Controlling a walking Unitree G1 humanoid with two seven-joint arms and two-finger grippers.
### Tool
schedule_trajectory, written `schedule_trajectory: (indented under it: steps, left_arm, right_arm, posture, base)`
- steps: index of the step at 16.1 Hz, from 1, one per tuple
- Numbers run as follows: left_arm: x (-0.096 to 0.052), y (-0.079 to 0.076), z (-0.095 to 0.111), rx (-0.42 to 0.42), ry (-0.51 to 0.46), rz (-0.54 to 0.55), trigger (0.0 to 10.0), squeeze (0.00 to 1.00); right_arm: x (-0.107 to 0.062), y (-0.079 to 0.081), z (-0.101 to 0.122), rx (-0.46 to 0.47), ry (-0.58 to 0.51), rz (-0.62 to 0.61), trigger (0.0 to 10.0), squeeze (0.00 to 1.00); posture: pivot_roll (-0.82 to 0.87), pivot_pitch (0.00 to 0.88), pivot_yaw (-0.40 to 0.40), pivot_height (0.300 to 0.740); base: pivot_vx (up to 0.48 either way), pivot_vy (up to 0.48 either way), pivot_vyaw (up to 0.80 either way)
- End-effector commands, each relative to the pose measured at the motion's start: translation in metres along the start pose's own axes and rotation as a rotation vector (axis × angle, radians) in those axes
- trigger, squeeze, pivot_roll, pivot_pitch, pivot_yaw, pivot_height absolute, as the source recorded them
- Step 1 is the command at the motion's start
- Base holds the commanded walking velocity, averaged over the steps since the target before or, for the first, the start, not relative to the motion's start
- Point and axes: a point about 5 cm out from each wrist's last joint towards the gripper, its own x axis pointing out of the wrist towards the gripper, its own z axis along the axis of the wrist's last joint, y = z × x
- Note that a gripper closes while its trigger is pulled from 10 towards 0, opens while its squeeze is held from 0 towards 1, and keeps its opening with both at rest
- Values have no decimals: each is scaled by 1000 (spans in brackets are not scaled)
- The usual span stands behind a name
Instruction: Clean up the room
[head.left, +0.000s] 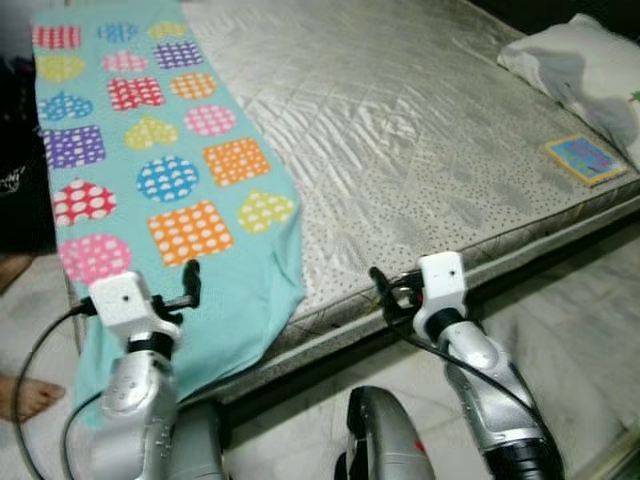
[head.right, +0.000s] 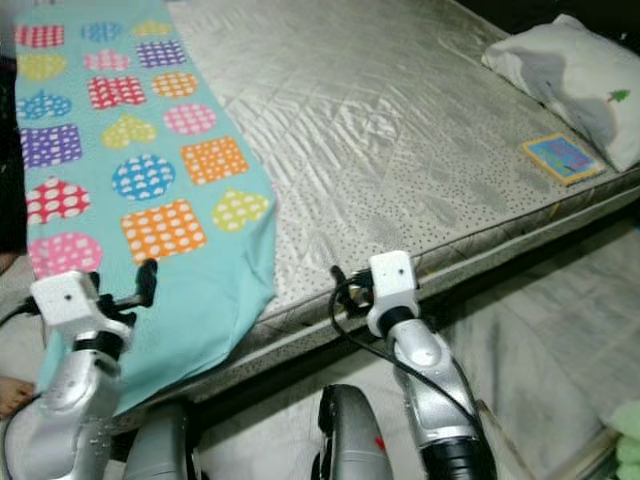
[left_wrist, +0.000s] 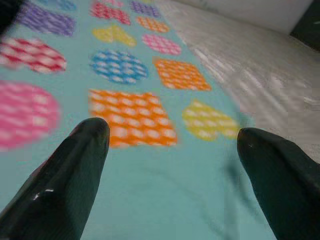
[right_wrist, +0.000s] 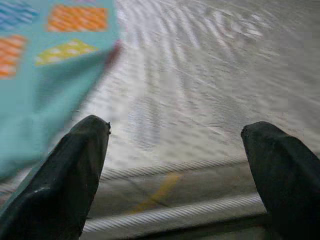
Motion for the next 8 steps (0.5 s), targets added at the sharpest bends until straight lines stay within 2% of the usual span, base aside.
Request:
schedule_trajectory:
  steps: [1, 4, 8]
  left_arm:
    - [-1, 1, -2, 16, 11, -3, 10000, 0]
    - [-1, 1, -2, 16, 13, -3, 10000, 0]
    - [-5, 0, -7, 7, 43, 6, 10000, 0]
  right_arm:
    - [0, -2, -1, 4, 5, -10, 10000, 0]
    - [0, -2, -1, 3, 6, -9, 10000, 0]
    - [1, -1, -3, -1, 15, -1, 10000, 0]
  posture:
    - [-118, 166, -79, 580]
    - [-117, 164, -81, 580]
    - [-100, 171, -91, 580]
  base:
    - [266, 0, 0]
    - [269, 0, 0]
    - [0, 0, 0]
